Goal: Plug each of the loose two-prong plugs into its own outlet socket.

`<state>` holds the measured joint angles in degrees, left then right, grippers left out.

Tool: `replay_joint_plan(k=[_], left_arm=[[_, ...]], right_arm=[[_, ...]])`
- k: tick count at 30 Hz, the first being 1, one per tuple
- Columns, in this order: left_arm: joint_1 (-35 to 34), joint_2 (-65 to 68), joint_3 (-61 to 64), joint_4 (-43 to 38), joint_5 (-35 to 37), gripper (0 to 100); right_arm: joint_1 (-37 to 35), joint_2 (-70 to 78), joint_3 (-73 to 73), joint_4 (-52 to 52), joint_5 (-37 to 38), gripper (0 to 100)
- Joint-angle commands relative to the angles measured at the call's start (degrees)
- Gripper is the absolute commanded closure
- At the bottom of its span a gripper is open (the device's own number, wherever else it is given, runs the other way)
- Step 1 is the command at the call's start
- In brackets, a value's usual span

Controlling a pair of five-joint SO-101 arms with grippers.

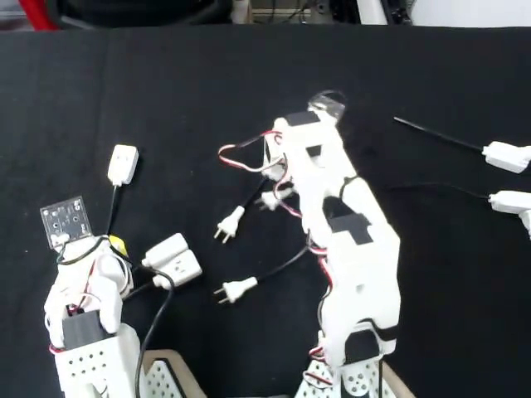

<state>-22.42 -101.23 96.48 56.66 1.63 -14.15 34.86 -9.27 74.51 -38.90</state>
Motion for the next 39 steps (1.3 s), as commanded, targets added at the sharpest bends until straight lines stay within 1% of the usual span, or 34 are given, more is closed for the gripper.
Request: replay_joint_plan(k=[1, 3, 5, 7, 10, 12, 16, 18, 26, 29, 39], left_arm=[[0.1, -0.3, 1.1, 0.1, 0.3, 89], [0.1, -0.3, 1.1, 0.1, 0.3, 89], [0.1, -0.3, 1.1, 0.1, 0.3, 89], [0.1, -0.3, 1.1, 0.1, 0.3, 89], [0.1, -0.3, 1.1, 0.1, 0.3, 89], [0.1, -0.3, 1.1, 0.1, 0.3, 89], [0.1, -0.3, 1.1, 0.1, 0.3, 89], [0.1, -0.3, 1.1, 0.1, 0.3, 89], [0.1, -0.3, 1.1, 0.1, 0.3, 89], [0.1, -0.3, 1.1, 0.1, 0.3, 89], [0.1, -0.3, 1.1, 0.1, 0.3, 89]], right_arm=[[0.8, -0.2, -9.0, 6.3, 19.2, 98.7], [2.5, 0.0, -12.4, 9.6, 30.1, 96.9], [3.7, 0.0, -13.8, 9.6, 39.7, 95.9], [3.7, 0.1, -13.2, 7.0, 46.1, 96.0], [2.4, 0.7, -10.9, 3.9, 51.6, 95.6], [1.4, 1.8, -10.7, 3.7, 52.9, 94.0], [1.8, 2.6, -11.4, 5.0, 52.8, 84.5], [1.8, 2.6, -12.8, 7.4, 53.0, 82.3], [1.8, 2.7, -18.7, 18.1, 54.2, 82.2], [1.8, 3.0, -18.2, 18.5, 57.6, 82.2], [1.3, 10.9, -21.6, 18.5, 57.7, 83.1]])
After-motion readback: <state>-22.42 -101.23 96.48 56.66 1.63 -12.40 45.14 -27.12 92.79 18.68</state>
